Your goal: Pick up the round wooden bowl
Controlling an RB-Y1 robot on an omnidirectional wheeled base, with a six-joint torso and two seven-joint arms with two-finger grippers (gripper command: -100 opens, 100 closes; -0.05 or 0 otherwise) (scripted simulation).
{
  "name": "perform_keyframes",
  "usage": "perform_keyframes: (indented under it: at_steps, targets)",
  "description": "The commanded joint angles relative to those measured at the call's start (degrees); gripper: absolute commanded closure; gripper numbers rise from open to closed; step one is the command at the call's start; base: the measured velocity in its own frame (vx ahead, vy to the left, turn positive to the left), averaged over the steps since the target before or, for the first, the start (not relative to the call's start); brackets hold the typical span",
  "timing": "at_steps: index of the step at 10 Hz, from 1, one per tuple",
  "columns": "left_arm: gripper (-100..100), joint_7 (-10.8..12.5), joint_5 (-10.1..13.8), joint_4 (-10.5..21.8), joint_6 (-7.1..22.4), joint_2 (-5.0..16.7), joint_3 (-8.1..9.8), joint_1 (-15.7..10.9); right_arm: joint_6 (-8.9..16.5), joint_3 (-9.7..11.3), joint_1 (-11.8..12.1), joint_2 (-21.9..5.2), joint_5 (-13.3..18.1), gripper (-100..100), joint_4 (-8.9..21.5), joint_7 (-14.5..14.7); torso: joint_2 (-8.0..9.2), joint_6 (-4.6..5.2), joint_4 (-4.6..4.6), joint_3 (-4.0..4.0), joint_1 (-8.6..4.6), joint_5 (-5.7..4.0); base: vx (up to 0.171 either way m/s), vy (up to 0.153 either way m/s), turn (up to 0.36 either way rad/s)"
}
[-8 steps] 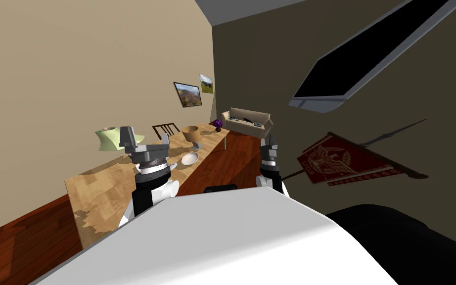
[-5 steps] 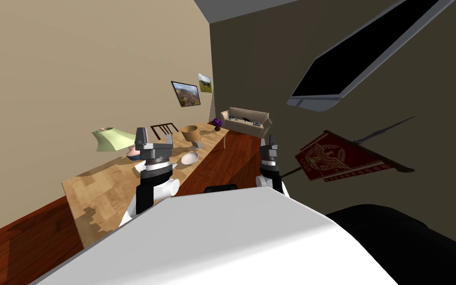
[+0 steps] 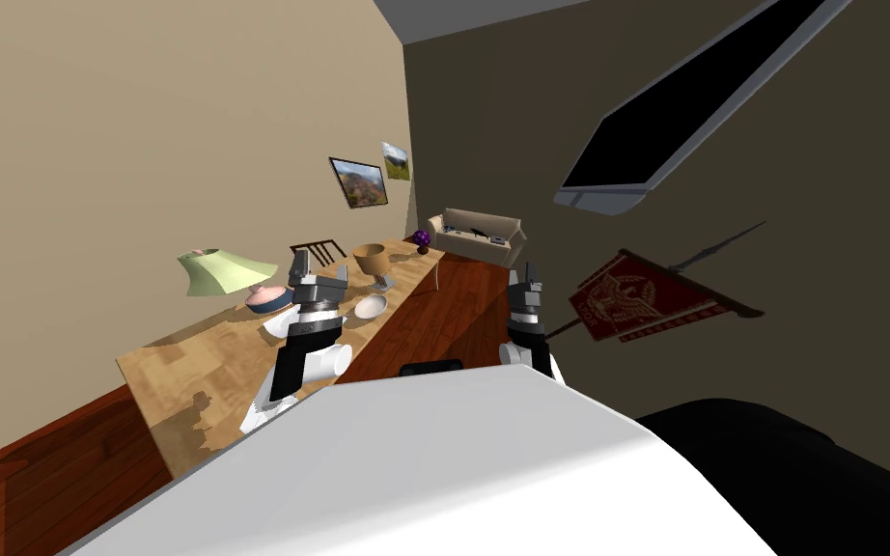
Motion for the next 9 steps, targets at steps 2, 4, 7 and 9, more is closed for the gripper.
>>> perform_keyframes:
  at_steps: [2,4,7,9]
  targets:
    - [-100,0.1,1.5,1.8,4.1,1.2,-0.36,-1.5,0.0,0.0,0.0,0.0,0.0,0,0.0,0.0,-0.02,-0.02,0.0,-0.01,-0.02,0.0,-0.056,0.023,-0.041]
    - [-100,0.2,2.6,3.0,6.6,2.0,-0.46,-2.6,0.0,0.0,0.0,0.0,0.0,0,0.0,0.0,-0.07,-0.02,-0.01,-0.03,-0.09,-0.02,-0.046,0.015,-0.04]
    - [-100,0.2,3.8,4.2,9.9,2.9,-0.55,-3.8,0.0,0.0,0.0,0.0,0.0,0,0.0,0.0,-0.07,-0.01,-0.01,-0.04,-0.03,-0.01,-0.043,0.024,-0.039]
    - [-100,0.3,5.0,5.5,13.0,3.7,-0.65,-5.0,0.0,0.0,0.0,0.0,0.0,0,0.0,0.0,-0.11,0.0,-0.02,-0.06,-0.02,0.0,-0.039,0.027,-0.053]
